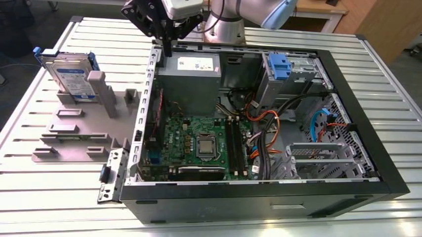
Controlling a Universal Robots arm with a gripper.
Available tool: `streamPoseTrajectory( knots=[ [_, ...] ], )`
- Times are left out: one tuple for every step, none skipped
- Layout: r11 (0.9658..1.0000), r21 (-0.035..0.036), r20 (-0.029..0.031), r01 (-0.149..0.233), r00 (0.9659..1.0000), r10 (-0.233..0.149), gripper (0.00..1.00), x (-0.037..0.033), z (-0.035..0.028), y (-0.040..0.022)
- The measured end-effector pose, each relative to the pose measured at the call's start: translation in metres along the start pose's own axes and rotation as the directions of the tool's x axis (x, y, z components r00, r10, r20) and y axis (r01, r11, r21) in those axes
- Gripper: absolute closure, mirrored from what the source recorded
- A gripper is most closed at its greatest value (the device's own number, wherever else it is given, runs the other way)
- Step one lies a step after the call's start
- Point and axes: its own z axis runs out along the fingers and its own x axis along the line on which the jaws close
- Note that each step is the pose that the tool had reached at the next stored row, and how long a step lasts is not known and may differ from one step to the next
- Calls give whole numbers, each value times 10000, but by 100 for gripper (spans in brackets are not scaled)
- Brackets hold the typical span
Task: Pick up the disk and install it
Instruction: 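Reach for the disk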
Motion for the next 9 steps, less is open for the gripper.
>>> streamPoseTrajectory(
  knots=[
    [10000, 0, 1, 0, 10000, 0, 89, 3, 0, 0],
    [10000, 0, 0, 0, 10000, 0, 89, 6, 1, -1],
    [10000, 0, 0, 1, 10000, -1, 89, 8, 1, -1],
    [10000, 0, 1, 0, 10000, 0, 89, 11, 1, -1],
    [10000, 0, 1, 0, 10000, 0, 89, 14, 2, -1],
    [10000, 0, 0, 0, 10000, 0, 89, 16, 2, -1],
    [10000, 0, 0, 0, 10000, 0, 89, 19, 2, -2],
    [10000, 0, 1, 0, 10000, 0, 89, 22, 2, -2],
    [10000, 0, 0, 0, 10000, 0, 89, 25, 3, -2]
  ],
)
